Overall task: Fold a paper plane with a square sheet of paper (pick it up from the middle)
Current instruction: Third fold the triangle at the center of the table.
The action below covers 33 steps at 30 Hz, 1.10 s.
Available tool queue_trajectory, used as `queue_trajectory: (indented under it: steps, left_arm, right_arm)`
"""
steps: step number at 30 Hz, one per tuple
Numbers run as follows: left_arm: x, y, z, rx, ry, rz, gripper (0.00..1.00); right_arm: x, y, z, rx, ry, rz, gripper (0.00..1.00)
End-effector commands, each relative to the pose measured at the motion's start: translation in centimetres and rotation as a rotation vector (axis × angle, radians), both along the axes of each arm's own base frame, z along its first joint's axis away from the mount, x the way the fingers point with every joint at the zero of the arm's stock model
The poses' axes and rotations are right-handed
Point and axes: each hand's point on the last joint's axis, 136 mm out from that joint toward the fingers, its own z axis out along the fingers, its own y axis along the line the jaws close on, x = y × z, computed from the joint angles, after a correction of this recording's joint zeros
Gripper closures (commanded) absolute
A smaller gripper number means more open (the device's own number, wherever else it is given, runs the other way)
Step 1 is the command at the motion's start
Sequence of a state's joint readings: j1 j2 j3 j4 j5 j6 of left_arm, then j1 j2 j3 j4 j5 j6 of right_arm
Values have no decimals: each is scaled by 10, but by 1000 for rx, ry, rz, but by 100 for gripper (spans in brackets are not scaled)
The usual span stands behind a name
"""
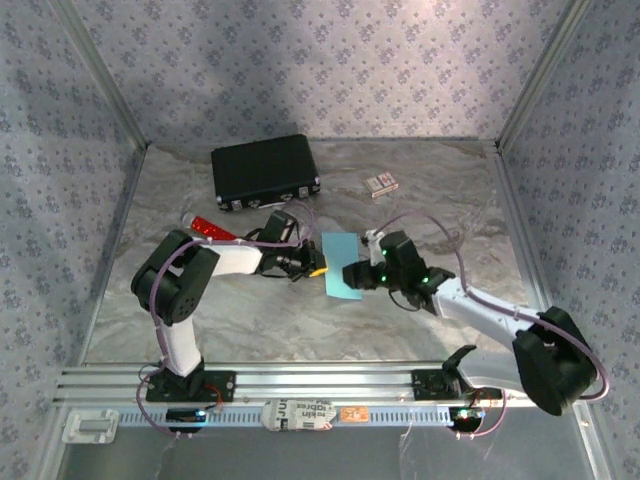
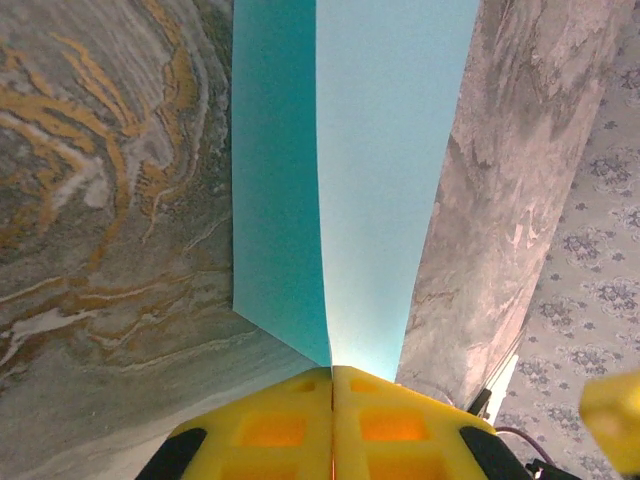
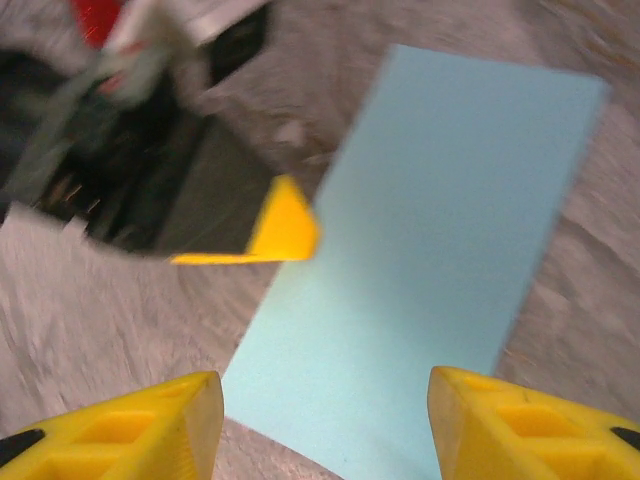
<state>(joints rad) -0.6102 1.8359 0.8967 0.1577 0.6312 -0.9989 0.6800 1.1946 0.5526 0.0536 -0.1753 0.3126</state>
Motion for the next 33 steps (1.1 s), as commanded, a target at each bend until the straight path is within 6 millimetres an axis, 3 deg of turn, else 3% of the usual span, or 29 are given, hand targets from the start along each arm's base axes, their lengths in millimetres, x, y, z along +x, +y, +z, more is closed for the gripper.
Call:
queue_trajectory:
  steps: [1, 9, 26, 33]
  left_arm:
    - [-1, -1, 15, -34, -3, -3, 93]
    - [0, -3, 15, -51, 9, 5, 93]
    - [1, -2, 15, -52, 14, 19, 94]
    - [0, -2, 14, -54, 16, 20, 93]
  right_arm:
    - [-10, 8, 0, -177, -290, 168, 41]
    - [-38, 42, -22, -335, -416, 361, 41]
    - [-22, 49, -49, -551, -535, 265, 41]
    - [-21, 46, -53, -566, -536, 239, 53]
